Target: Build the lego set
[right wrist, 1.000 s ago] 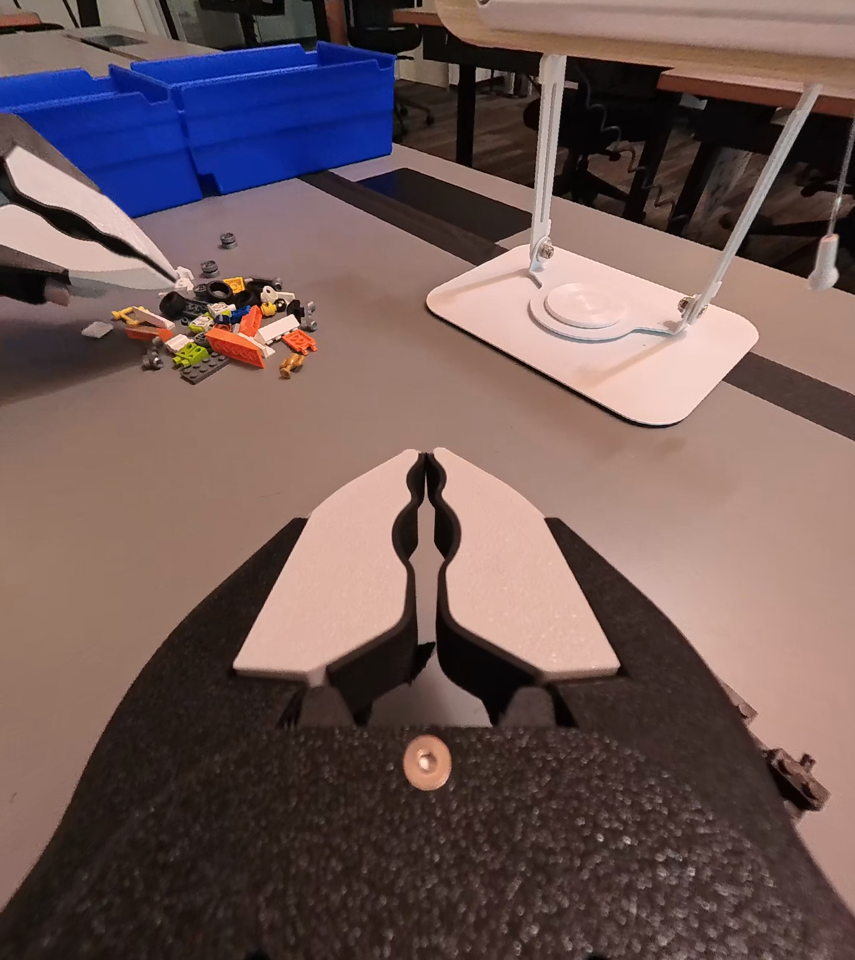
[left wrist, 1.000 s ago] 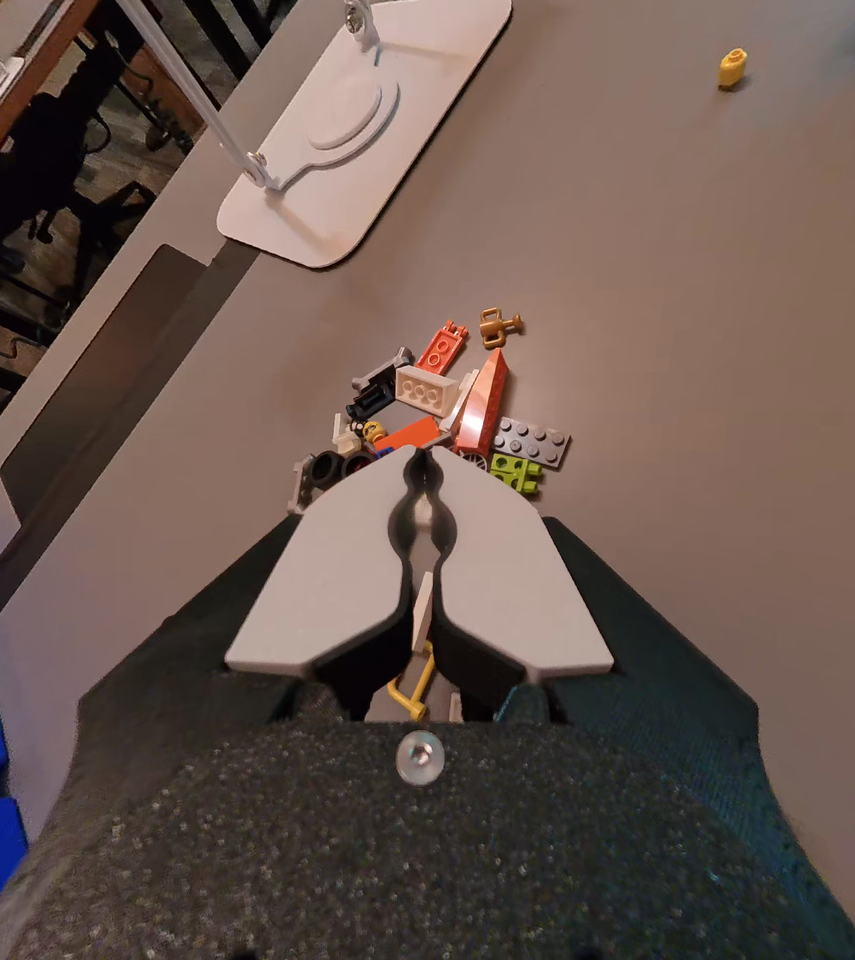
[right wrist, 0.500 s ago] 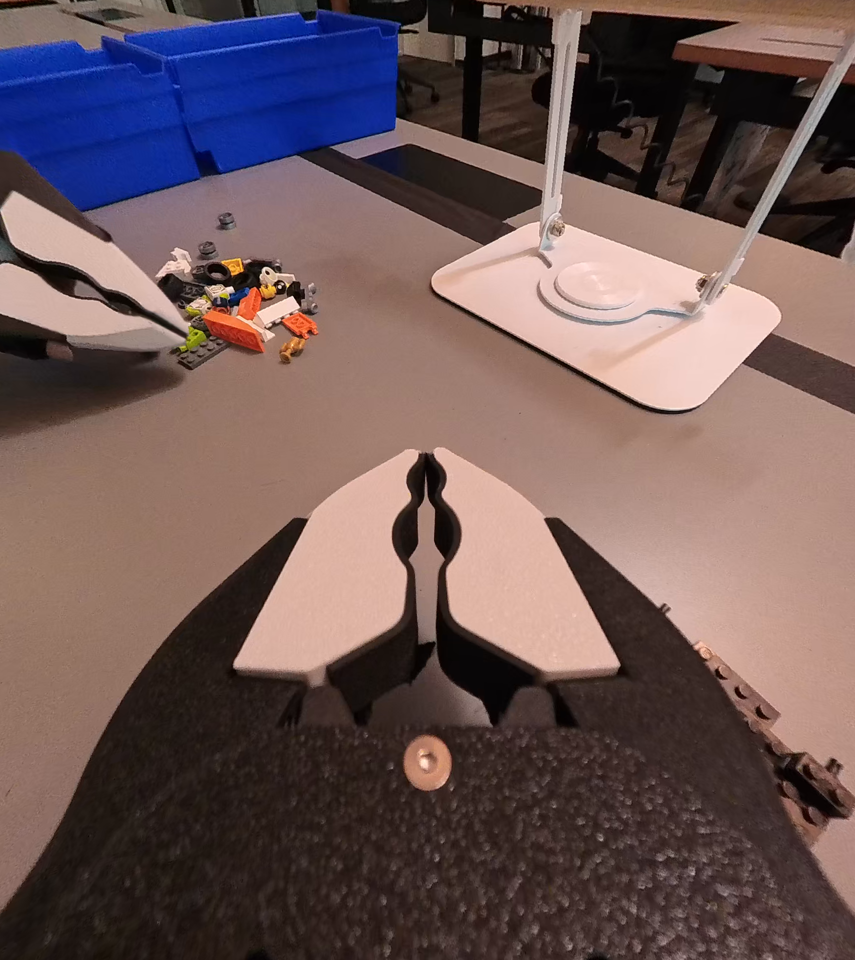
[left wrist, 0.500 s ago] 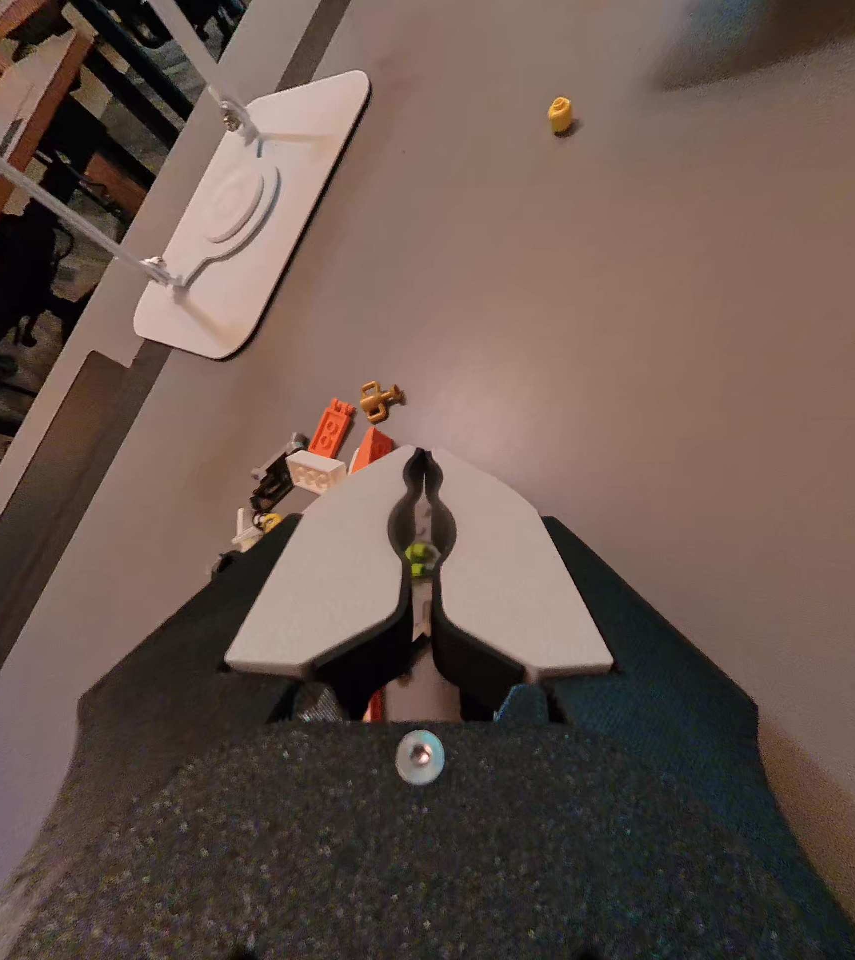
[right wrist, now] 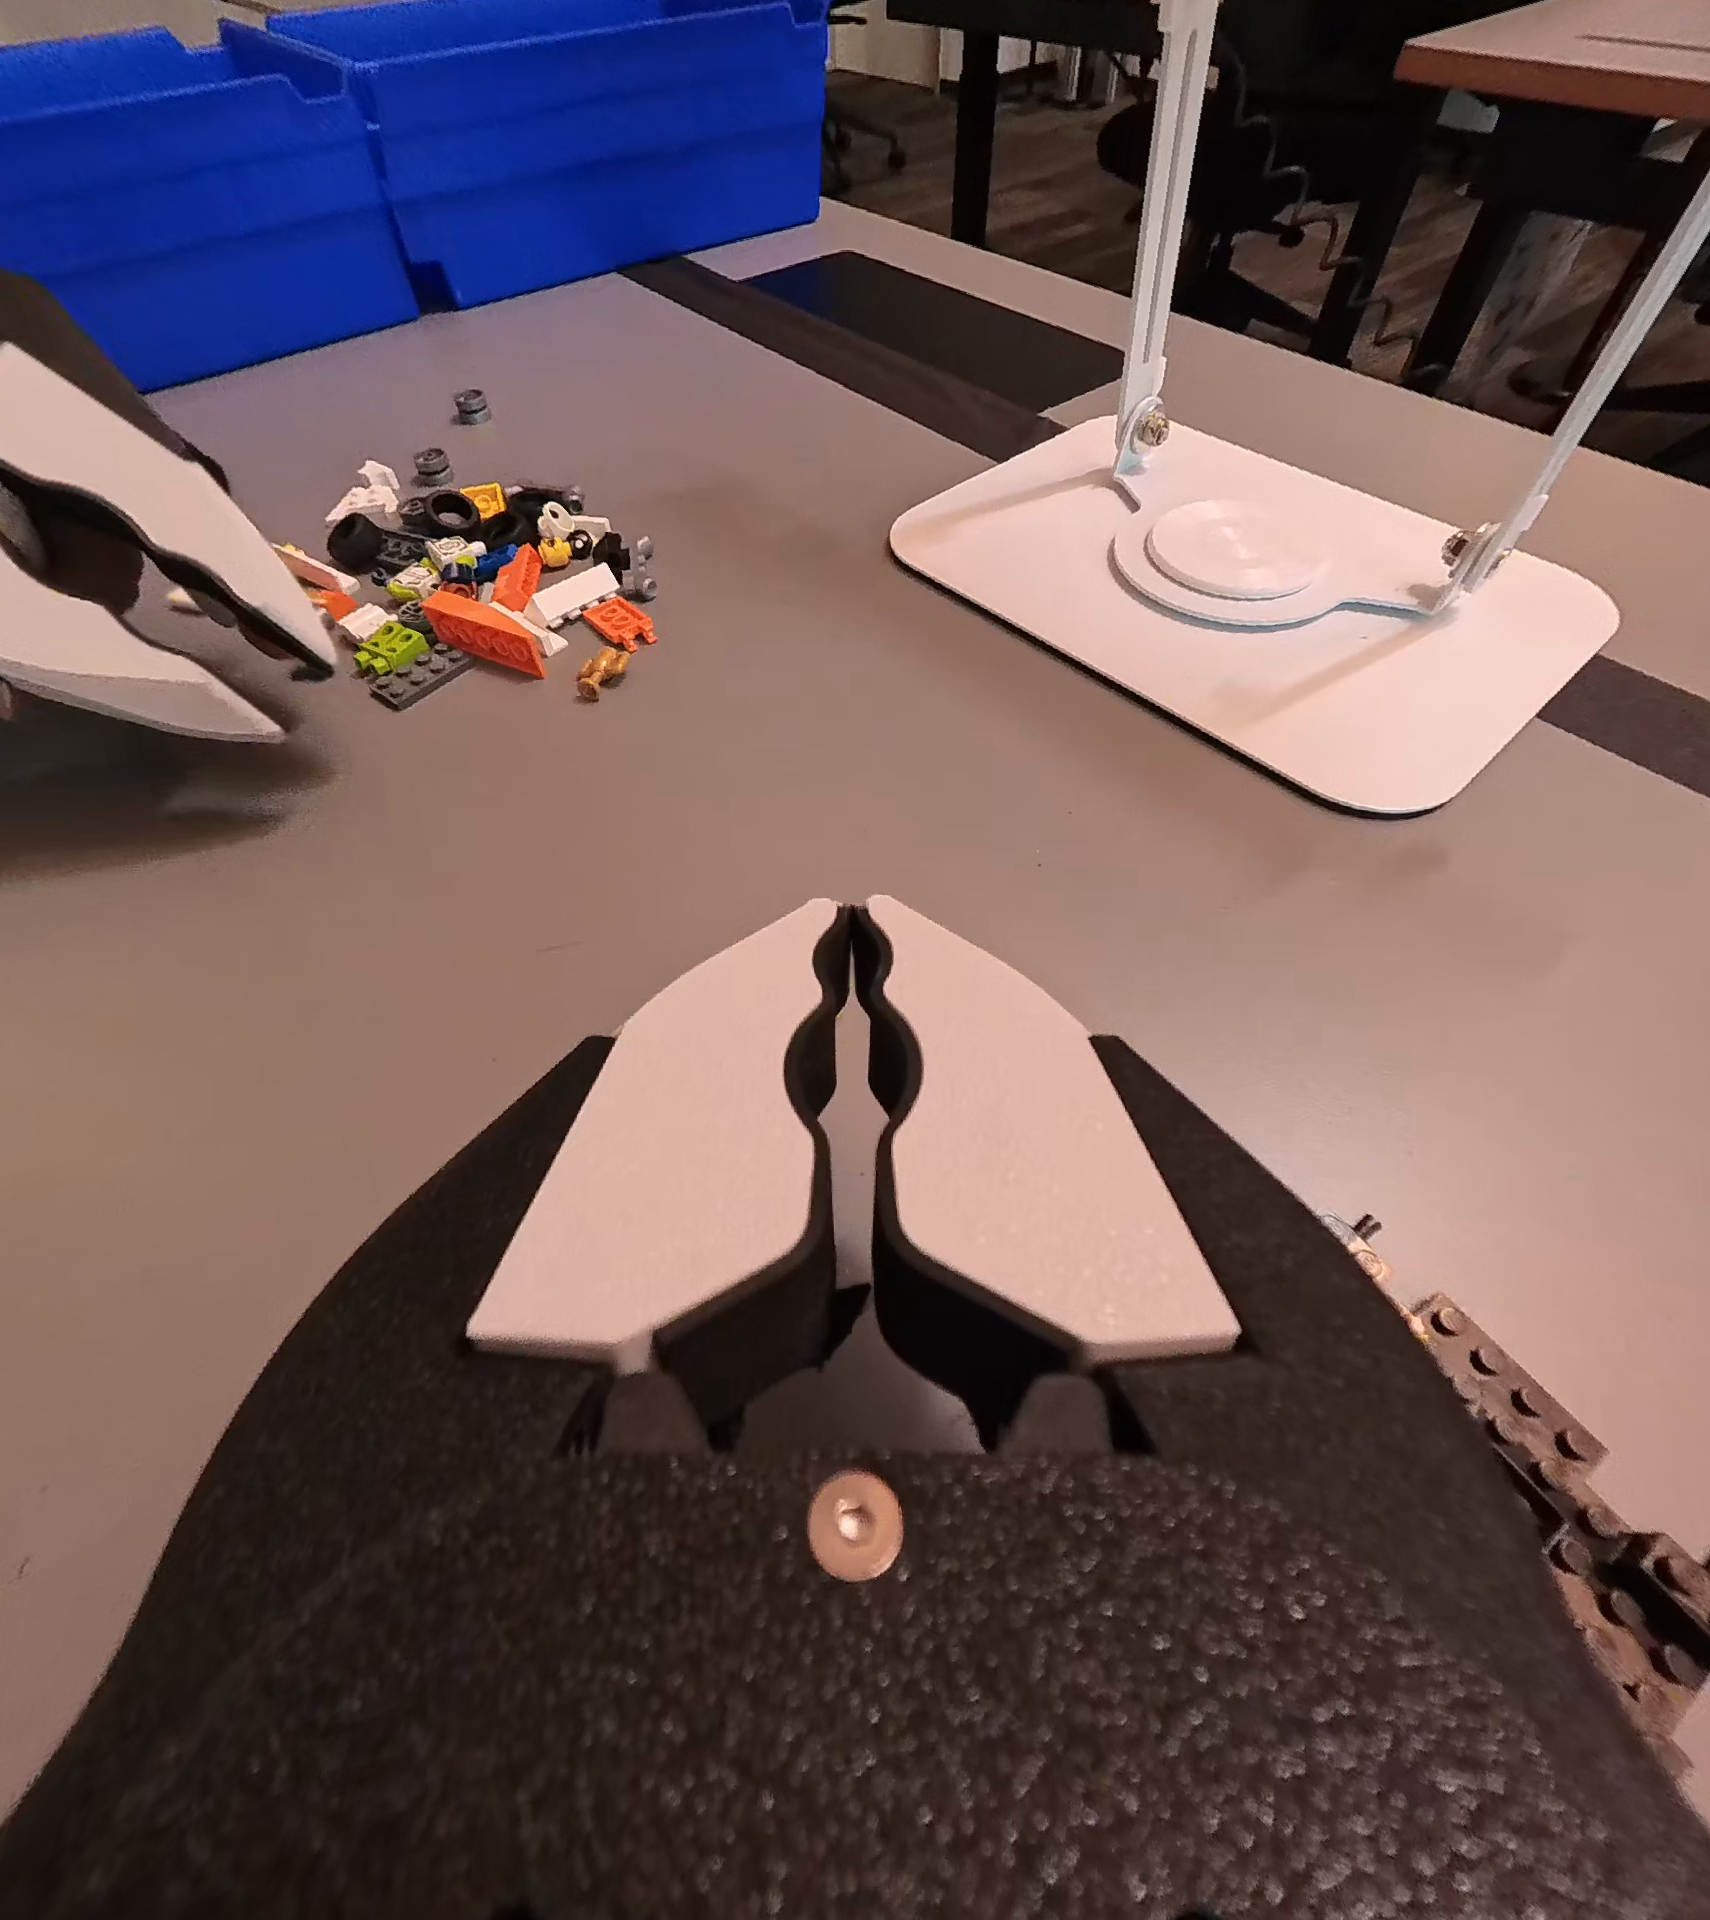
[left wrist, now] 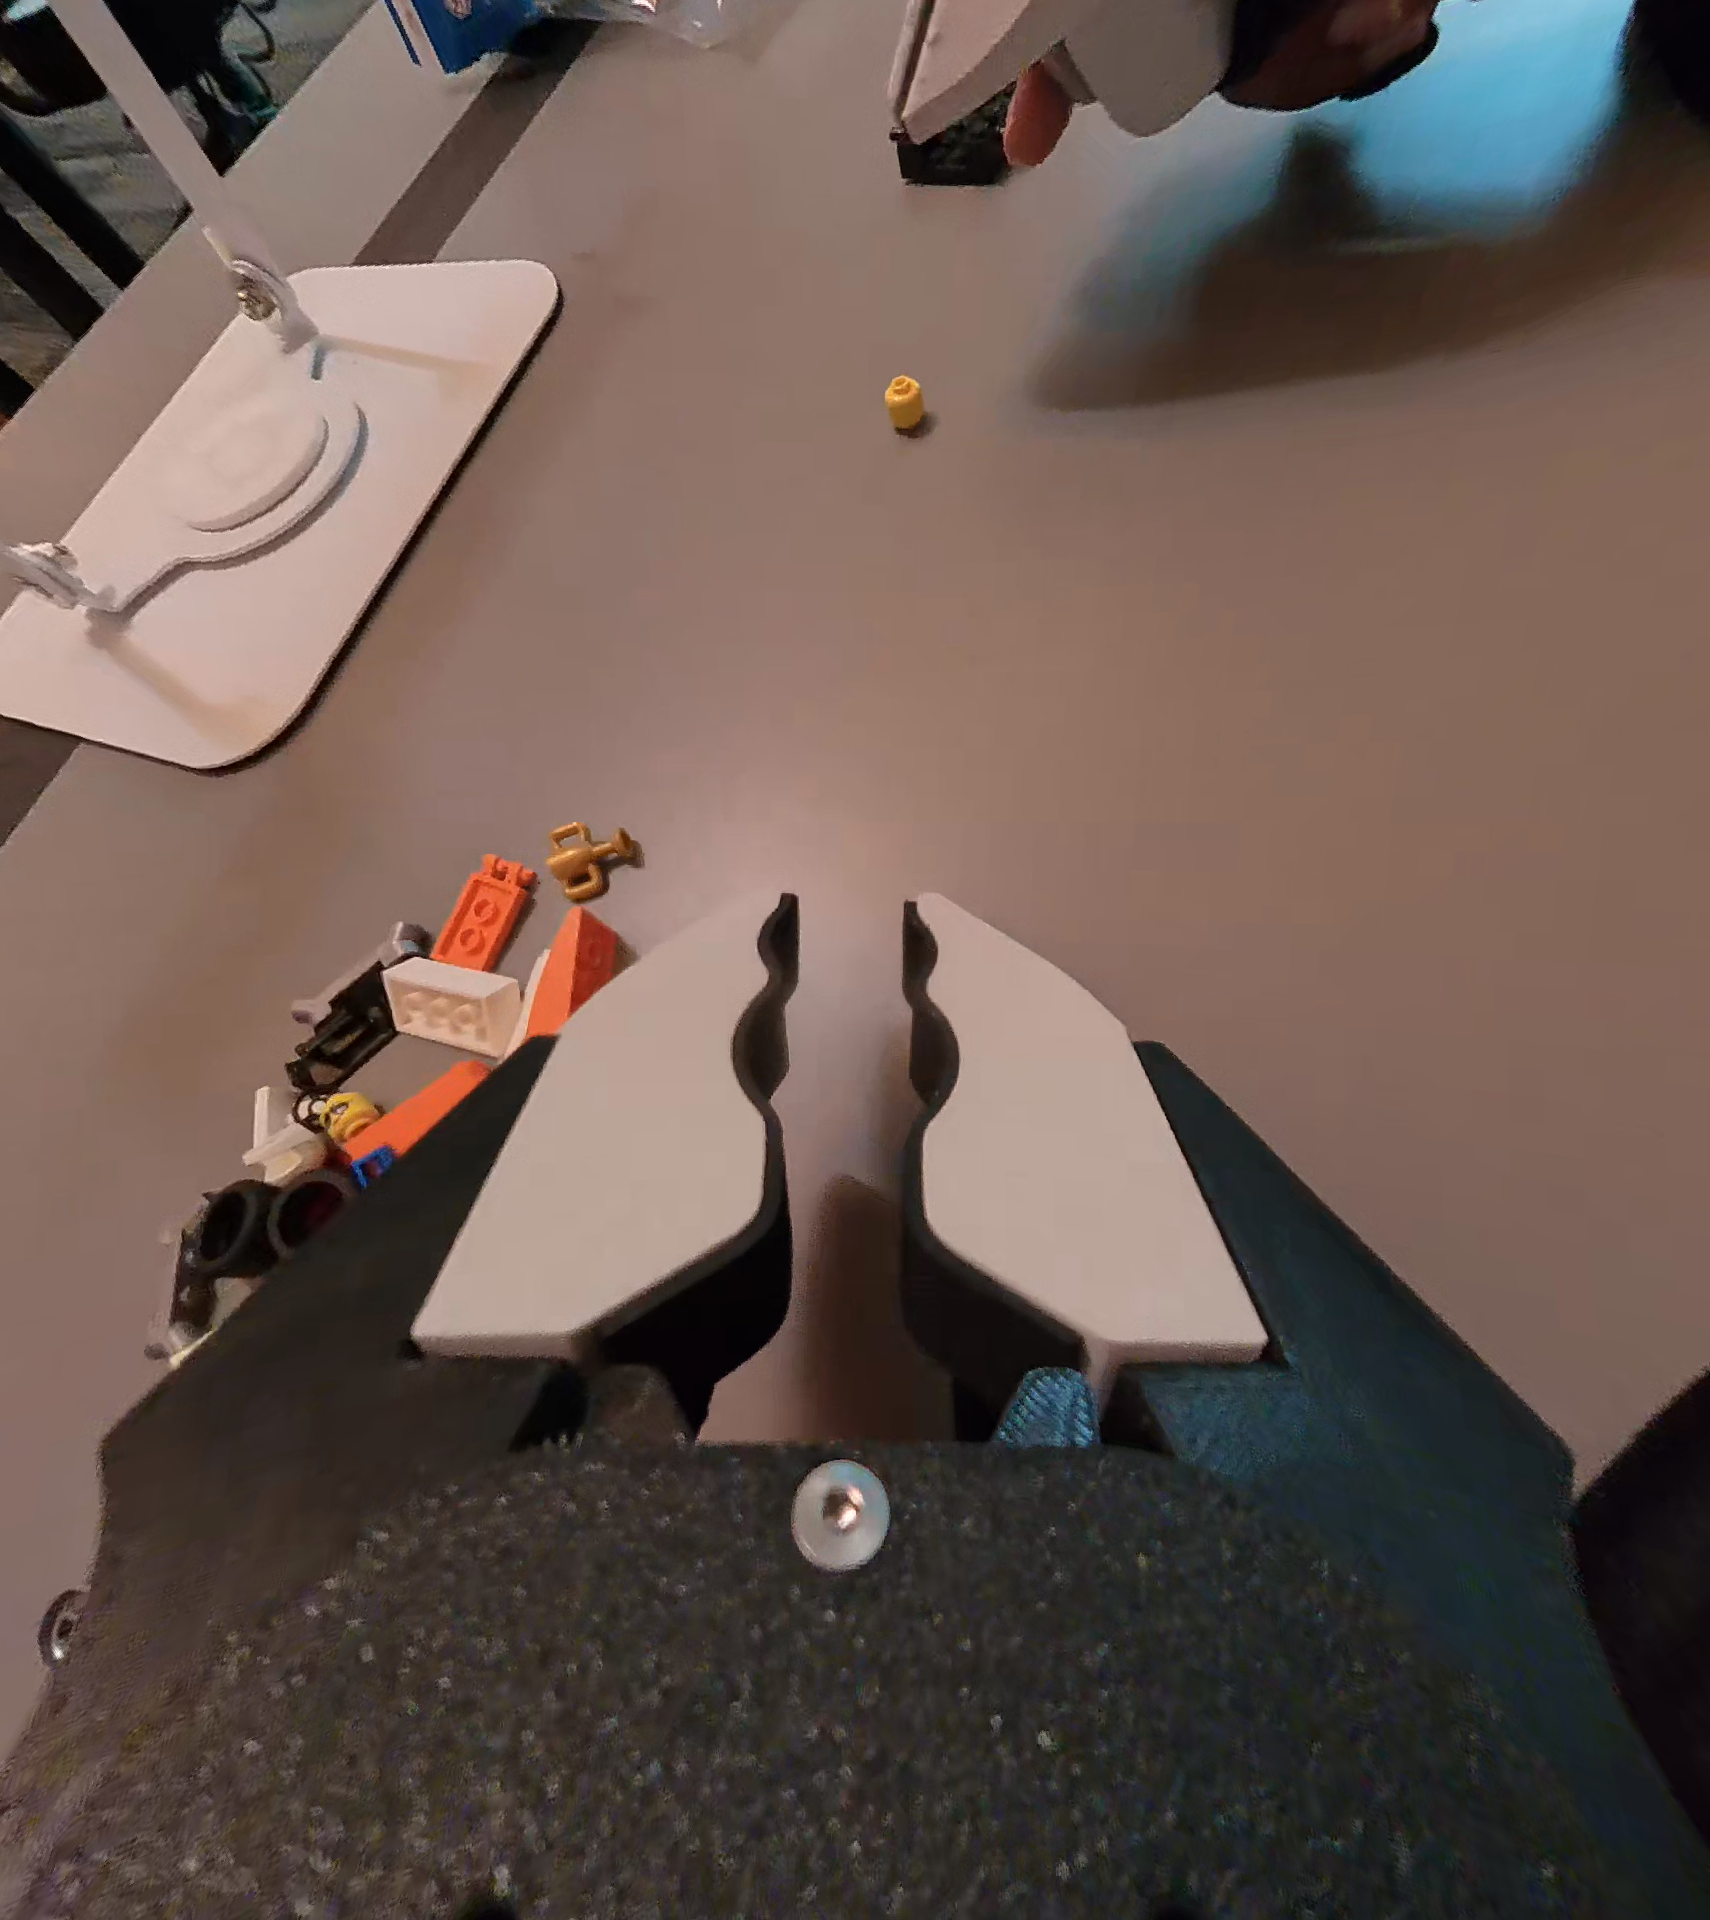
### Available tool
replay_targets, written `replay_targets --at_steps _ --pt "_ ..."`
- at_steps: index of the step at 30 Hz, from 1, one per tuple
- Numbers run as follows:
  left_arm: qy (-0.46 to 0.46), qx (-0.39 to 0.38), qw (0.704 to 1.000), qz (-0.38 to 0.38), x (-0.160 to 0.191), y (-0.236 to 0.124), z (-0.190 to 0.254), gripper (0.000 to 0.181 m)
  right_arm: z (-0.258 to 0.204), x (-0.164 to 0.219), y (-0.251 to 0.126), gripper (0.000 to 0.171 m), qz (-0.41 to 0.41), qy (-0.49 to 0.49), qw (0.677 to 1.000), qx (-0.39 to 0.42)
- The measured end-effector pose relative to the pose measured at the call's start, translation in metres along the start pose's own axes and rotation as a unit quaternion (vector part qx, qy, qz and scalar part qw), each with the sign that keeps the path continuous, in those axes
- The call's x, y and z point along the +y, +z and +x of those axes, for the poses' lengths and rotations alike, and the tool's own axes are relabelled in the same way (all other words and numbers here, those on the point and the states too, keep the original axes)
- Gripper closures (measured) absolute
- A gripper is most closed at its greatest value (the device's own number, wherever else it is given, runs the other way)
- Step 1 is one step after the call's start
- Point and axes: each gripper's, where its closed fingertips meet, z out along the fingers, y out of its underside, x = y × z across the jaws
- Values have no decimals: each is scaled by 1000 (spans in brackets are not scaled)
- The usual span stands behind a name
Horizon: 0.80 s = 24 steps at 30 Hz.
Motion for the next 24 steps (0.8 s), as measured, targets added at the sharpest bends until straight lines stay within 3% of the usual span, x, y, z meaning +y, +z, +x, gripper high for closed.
replay_targets --at_steps 5,12,24 --pt "18 -46 997 -55 25 -18 -23 162 -1 2 1 171 -5 -3 1000 -1" --pt "-48 -91 990 -98 58 -66 -68 164 -3 4 4 171 -10 1 1000 -7" --pt "-28 -26 988 -153 64 -30 -93 163 -1 5 2 171 -10 4 1000 -4"
